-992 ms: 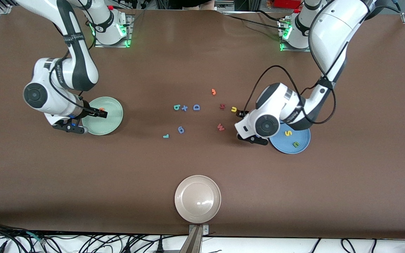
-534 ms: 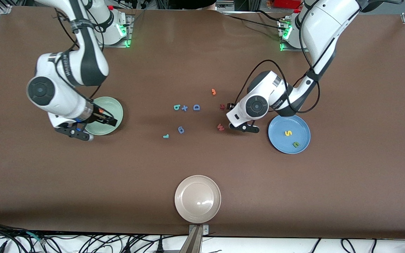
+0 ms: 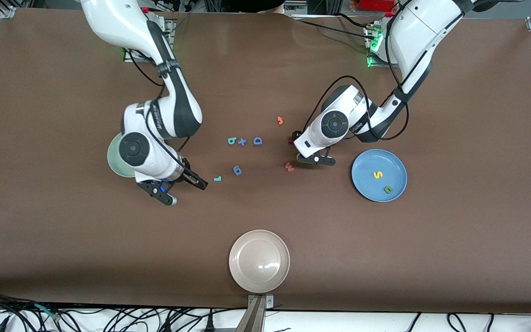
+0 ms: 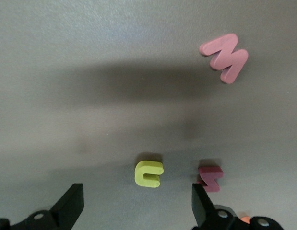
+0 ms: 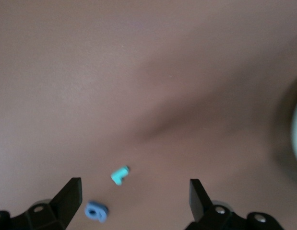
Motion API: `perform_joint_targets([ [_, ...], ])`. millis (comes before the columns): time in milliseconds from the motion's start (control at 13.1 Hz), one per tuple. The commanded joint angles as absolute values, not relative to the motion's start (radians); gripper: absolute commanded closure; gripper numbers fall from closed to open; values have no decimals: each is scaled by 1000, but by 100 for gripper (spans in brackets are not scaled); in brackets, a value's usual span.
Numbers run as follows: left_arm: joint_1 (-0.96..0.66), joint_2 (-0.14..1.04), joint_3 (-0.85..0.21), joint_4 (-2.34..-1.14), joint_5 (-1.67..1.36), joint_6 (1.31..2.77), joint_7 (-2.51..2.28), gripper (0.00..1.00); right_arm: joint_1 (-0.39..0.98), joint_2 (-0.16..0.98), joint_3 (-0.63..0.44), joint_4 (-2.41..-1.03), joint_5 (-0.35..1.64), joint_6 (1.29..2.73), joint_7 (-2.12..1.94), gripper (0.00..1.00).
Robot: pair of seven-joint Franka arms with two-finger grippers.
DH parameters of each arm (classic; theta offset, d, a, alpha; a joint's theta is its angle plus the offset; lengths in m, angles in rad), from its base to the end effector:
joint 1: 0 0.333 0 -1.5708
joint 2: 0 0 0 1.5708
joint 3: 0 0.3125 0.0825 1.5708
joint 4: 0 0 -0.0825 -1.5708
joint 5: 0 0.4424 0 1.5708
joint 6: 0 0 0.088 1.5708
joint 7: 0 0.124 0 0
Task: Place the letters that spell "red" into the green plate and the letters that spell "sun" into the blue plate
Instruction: 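Grasp yellow u with the left gripper while the right gripper grasps teal l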
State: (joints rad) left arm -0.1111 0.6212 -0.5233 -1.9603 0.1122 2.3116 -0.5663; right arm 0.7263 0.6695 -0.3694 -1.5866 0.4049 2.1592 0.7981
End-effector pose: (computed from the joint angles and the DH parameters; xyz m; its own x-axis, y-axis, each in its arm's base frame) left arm 0.4978 -0.3785 0.1147 0.9574 -0.1069 -0.2681 -0.0834 -0.9917 0.0976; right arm 0.6720 0.3013 0.2053 0.8181 -0.5655 -0.1042 -0.5713 -0.8200 -0.0354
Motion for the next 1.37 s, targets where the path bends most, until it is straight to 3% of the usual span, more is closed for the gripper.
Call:
perform_joint_targets([
  [0,-107,589,-523,-1999,113,2342,-577,3,735,757,-316,-1548,417,2273,926,1],
  [381,-104,601,-523,-2013,173,2359,-578,24,758,814,-313,-1559,425,2316,948,2],
  [687,-103,614,-523,-2013,173,2379,-583,26,767,821,-311,-1562,425,2315,968,5],
  [839,-98,614,-525,-2010,173,2387,-598,33,773,825,-311,-1562,426,2316,969,5],
  [1144,-95,621,-523,-2008,173,2404,-626,33,781,838,-311,-1562,428,2327,969,6],
  [1297,-107,630,-523,-2009,173,2434,-656,33,781,841,-311,-1562,428,2329,969,15],
])
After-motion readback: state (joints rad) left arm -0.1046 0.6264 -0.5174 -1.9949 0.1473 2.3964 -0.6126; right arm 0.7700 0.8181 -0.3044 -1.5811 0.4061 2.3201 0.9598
